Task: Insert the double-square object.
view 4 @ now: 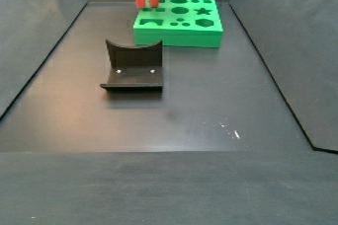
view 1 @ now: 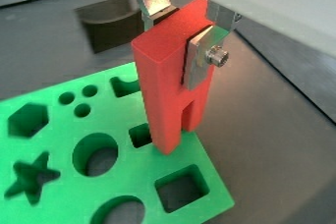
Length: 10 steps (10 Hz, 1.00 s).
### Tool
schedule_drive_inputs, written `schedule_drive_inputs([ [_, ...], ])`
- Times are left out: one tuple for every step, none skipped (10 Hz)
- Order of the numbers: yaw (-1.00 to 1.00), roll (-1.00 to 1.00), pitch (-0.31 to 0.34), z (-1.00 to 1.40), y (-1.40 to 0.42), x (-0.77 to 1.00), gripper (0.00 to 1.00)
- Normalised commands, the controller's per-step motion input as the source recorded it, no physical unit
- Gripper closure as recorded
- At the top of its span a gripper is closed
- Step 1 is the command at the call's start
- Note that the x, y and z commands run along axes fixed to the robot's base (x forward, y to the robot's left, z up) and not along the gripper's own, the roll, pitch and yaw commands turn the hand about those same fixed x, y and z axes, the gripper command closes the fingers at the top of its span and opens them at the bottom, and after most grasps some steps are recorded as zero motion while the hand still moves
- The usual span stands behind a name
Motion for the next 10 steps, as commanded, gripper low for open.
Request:
schedule_drive_inputs([
  [-1.0, 0.06, 0.0, 0.0, 0.0, 0.0, 1.0],
  [-0.92, 0.16, 0.02, 0.0, 0.0, 0.0, 1.0],
  [-0.74, 0.27, 0.093, 0.0, 0.04, 0.0, 1.0],
  [-0.64, 0.32, 0.13, 0.0, 0.07, 0.0, 1.0],
  [-0.48, 0.32, 0.147, 0.0, 0.14, 0.0, 1.0],
  [0.0, 0.11, 0.021, -0.07, 0.0, 0.0, 1.0],
  [0.0, 0.08, 0.006, -0.07, 0.03, -0.02, 1.0],
  [-0.12, 0.03, 0.003, -0.09, 0.15, -0.16, 1.0],
  [-0.08, 0.0, 0.0, -0.1, 0.18, -0.2, 1.0],
  [0.22, 0.0, 0.0, 0.0, 0.29, -0.21, 1.0],
])
